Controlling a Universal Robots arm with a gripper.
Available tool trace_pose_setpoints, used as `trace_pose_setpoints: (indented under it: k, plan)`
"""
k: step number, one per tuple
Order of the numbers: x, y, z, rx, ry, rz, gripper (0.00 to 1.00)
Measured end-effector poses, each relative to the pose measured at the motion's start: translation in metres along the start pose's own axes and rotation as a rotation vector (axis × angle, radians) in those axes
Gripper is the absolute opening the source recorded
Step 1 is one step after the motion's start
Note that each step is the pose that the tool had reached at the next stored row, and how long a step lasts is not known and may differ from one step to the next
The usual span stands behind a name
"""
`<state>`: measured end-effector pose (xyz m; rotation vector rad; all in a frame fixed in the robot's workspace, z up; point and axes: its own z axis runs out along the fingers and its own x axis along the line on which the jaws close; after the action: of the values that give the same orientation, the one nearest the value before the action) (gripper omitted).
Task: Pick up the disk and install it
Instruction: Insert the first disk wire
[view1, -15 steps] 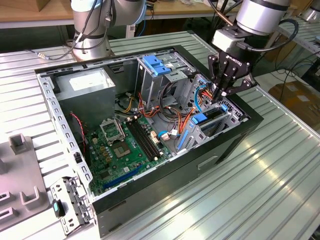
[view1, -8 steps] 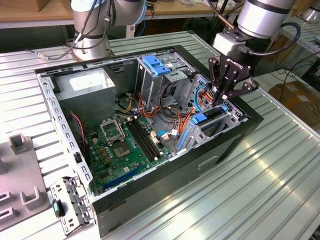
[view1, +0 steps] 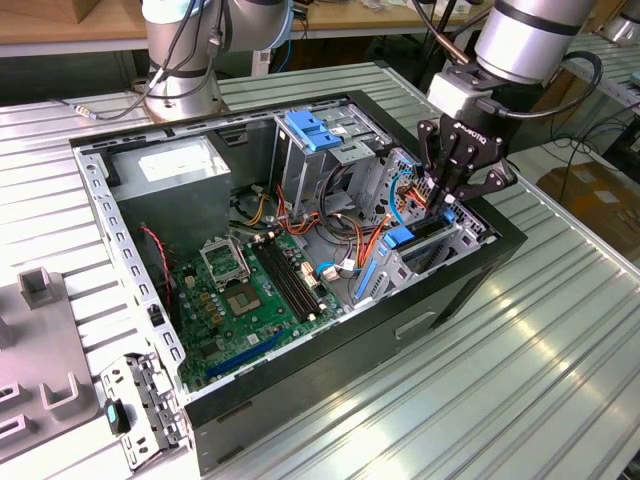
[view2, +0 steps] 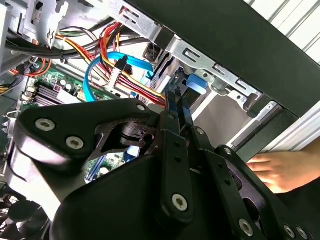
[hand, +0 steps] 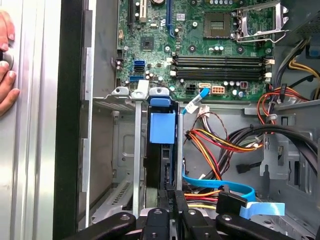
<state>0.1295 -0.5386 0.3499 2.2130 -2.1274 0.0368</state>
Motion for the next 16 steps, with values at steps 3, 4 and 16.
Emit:
trace_pose_setpoints:
  k: [3, 4, 16]
  plan:
    - [0.0006, 0.0011, 0.0005, 0.0003, 0.0002, -0.003, 0.16]
    - [0.0009, 0.0012, 0.0008, 0.0003, 0.0000, -0.004, 0.16]
    - [0.0012, 0.0010, 0.0038, 0.0003, -0.0001, -0.004, 0.16]
